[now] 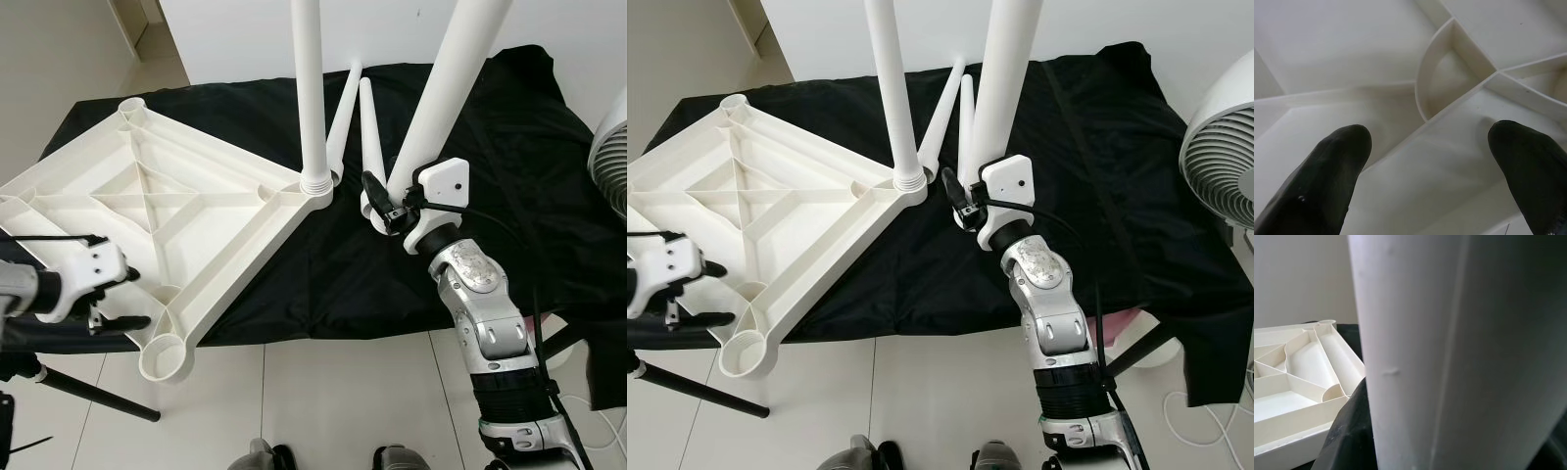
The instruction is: Building children table
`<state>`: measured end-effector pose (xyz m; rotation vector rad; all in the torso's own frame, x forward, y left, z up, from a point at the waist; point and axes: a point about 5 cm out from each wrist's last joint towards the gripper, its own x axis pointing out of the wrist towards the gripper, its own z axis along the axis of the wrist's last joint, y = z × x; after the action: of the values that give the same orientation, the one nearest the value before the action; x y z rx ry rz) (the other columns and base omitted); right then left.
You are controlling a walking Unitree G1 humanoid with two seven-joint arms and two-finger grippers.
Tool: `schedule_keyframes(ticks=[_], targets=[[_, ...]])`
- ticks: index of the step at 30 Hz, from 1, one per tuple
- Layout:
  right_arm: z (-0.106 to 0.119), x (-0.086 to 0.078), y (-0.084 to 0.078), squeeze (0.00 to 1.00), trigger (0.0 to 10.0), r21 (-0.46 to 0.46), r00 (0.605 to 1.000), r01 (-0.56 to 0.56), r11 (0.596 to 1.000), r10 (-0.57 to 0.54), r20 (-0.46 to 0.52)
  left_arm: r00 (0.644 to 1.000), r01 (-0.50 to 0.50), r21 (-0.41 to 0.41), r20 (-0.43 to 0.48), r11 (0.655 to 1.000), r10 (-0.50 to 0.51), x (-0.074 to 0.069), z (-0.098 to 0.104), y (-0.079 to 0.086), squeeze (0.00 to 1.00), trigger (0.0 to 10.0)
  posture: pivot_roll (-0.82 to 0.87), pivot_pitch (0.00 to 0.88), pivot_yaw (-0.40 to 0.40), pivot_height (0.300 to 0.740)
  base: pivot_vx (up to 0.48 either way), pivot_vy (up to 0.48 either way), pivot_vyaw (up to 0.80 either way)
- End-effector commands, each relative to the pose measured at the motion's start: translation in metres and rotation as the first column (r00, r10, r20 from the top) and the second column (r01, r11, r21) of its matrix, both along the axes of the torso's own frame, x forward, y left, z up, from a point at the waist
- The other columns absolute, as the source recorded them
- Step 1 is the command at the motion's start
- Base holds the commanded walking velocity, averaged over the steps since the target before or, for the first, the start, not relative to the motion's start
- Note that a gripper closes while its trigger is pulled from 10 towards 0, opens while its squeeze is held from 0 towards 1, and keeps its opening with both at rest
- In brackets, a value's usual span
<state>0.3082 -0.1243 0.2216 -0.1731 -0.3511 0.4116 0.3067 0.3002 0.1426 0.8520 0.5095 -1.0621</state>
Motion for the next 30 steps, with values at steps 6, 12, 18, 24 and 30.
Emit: schedule_keyframes(ticks=[6, 12, 18, 24, 30], targets=[[0.002, -0.002, 0.005, 0.00, 10.0, 0.004, 1.000, -0.017, 1.000, 0.017, 0.006, 0.982, -0.155, 0.092, 0.128, 0.984, 0.142, 0.007, -0.018, 0.003, 0.00, 10.0, -0.09, 0.114, 0.145, 0.740, 0.000, 0.000, 0.00], [0.002, -0.002, 0.005, 0.00, 10.0, 0.006, 1.000, -0.017, 1.000, 0.017, 0.006, 0.977, -0.168, 0.129, 0.158, 0.977, 0.147, 0.011, -0.018, 0.002, 0.00, 10.0, -0.09, 0.114, 0.144, 0.740, 0.000, 0.000, 0.00], [0.002, -0.003, 0.006, 0.00, 10.0, 0.004, 1.000, -0.019, 1.000, 0.019, 0.008, 0.974, -0.190, 0.187, 0.158, 0.964, 0.161, 0.012, -0.023, 0.003, 0.00, 10.0, -0.10, 0.119, 0.146, 0.740, 0.000, 0.000, 0.00], [0.001, -0.003, 0.004, 0.00, 10.0, 0.000, 1.000, -0.013, 1.000, 0.013, 0.005, 0.982, -0.172, 0.226, 0.122, 0.959, 0.148, 0.009, -0.025, 0.006, 0.00, 6.7, -0.10, 0.122, 0.148, 0.740, 0.000, 0.000, 0.00], [0.001, -0.003, 0.003, 0.00, 10.0, -0.001, 1.000, -0.008, 1.000, 0.008, 0.006, 0.992, -0.126, 0.257, 0.062, 0.958, 0.113, 0.002, -0.030, 0.009, 0.00, 0.0, -0.10, 0.126, 0.154, 0.740, 0.000, 0.000, 0.00]])
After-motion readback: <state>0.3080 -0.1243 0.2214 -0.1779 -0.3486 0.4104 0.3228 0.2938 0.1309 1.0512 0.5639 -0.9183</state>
